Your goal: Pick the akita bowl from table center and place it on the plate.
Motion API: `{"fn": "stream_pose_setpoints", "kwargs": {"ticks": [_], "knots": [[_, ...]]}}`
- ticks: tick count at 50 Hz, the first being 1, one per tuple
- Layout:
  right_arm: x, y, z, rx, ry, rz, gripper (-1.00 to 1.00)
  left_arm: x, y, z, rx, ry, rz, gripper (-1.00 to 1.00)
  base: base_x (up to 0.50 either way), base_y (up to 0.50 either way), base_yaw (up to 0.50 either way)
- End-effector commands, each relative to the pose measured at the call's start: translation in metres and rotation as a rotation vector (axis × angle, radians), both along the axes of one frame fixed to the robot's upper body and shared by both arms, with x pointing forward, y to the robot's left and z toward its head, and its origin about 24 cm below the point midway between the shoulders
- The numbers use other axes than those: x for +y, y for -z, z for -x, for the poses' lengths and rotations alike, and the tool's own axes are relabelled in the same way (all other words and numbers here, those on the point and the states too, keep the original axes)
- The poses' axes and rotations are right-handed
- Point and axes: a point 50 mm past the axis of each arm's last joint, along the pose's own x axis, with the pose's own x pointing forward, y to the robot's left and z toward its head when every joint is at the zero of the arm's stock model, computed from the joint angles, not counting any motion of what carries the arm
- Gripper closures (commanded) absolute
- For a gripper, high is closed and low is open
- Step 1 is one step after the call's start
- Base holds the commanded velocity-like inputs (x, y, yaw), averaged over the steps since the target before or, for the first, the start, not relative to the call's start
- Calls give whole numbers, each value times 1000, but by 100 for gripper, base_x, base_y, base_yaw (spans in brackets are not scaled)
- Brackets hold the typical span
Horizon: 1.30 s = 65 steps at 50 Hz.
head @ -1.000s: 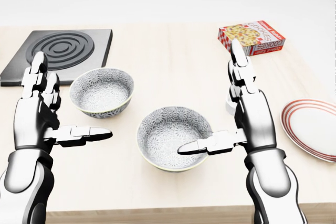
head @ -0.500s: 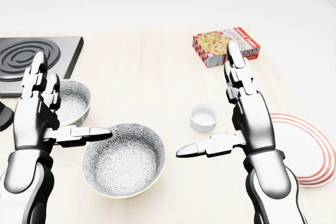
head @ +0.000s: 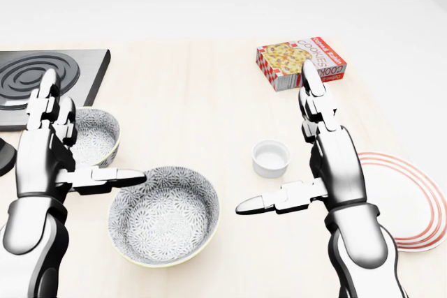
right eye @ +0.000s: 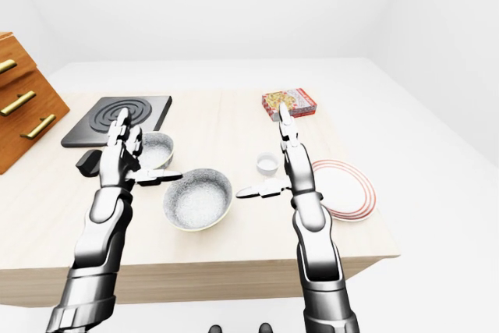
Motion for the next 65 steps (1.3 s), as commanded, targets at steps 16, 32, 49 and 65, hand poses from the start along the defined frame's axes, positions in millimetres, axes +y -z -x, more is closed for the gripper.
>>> {"fn": "stream_pose_setpoints", "kwargs": {"ticks": [16, 32, 49, 65], "knots": [[-2, 1, 2, 1, 4, -5, -100, 55, 1, -58, 247, -163, -566, -100, 0, 0, 0], [-1, -2, -2, -5, 5, -14, -100, 59, 15, -74, 323, -140, -842, -100, 0, 0, 0], [-1, 0, -4, 3, 7, -13, -100, 58, 52, -65, 467, -87, -971, -100, 0, 0, 0], [-1, 4, -5, 23, 8, -12, -100, 50, 67, -64, 514, -70, -1145, -100, 0, 0, 0]]}}
